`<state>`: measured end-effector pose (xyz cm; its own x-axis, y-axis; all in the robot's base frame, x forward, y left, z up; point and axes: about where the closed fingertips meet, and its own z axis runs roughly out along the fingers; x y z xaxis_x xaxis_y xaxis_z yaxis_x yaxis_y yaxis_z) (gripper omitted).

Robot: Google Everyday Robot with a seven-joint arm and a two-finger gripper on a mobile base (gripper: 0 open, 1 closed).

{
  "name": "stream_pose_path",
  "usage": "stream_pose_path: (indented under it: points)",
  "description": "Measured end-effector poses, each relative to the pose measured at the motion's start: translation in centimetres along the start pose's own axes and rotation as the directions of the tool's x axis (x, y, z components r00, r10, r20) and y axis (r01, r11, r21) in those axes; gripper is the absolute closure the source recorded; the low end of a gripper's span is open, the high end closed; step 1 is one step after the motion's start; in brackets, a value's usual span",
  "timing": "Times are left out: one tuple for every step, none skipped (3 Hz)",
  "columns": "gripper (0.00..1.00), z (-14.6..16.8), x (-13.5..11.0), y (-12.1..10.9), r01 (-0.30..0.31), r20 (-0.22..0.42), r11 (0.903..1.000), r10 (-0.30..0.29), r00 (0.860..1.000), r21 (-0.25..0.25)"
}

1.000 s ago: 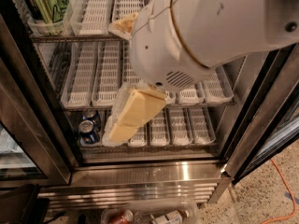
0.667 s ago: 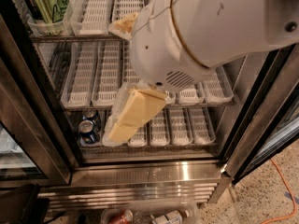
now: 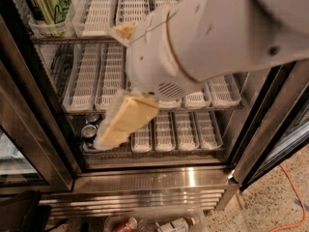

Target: Pick green can from top shelf of fridge

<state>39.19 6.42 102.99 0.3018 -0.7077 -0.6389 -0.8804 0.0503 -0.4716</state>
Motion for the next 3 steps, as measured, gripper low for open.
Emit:
stream_pose_path:
  points:
    - [0.0,4.2,2.9,-0.5,-0.12,0.073,0.9919,0.117,0.99,0.041]
    - [0.0,6.9,5.1,-1.5,-0.234,0.138,0.9653,0.218,0.966,0.116]
    - [0.0,6.6,3.5,-3.8,-0.294,0.203,0.9233,0.248,0.947,0.247]
